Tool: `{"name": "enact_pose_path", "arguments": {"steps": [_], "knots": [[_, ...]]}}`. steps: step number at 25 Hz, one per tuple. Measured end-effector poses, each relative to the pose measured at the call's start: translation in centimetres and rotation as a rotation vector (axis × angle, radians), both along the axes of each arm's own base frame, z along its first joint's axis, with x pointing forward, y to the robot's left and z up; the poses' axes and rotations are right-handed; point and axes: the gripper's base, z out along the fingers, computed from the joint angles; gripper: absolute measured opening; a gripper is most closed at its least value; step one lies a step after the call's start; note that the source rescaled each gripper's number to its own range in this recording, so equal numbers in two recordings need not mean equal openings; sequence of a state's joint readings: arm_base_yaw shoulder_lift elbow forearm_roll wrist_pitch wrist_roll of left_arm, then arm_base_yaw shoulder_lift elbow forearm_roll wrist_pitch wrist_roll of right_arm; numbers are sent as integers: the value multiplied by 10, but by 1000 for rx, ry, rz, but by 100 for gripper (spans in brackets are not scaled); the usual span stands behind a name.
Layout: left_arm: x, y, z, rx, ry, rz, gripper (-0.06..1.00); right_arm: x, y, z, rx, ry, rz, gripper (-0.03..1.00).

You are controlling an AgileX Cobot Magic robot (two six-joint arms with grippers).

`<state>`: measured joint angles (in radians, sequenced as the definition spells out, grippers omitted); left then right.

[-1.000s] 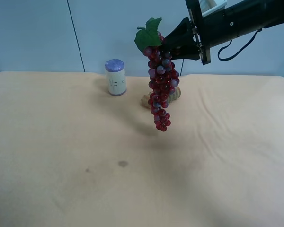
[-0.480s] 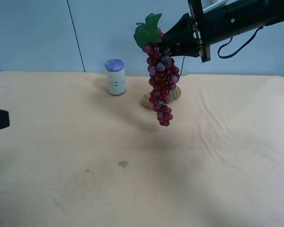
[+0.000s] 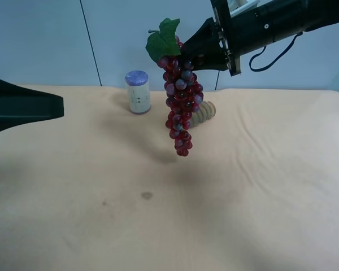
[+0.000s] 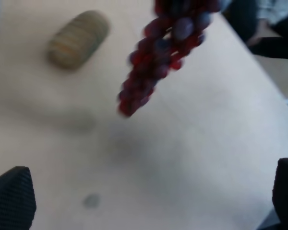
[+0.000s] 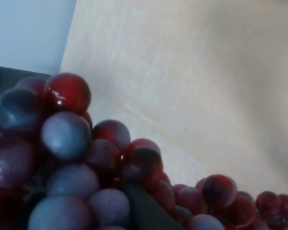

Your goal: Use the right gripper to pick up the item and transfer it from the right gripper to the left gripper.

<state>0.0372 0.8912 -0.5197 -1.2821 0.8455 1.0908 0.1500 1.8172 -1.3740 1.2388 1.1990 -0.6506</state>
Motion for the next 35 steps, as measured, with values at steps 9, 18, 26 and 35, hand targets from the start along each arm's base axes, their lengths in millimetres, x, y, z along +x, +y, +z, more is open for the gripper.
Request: {"name": "enact_pose_path", "arguments": {"steps": [9,18,26,35], "knots": [[45,-12,-34,-145,9,-205,100,1,1,3,33,2,-11,1],[77,-16,-83,-222,-9,-295,100,1,1,3,33,2,-11,1],[85,-15,-114,-200,36,-310,100,1,1,3,32,-3,-9,1],[95,-31,-105,-208,17,-366,100,-4,13,3,32,-4,23,1]]}}
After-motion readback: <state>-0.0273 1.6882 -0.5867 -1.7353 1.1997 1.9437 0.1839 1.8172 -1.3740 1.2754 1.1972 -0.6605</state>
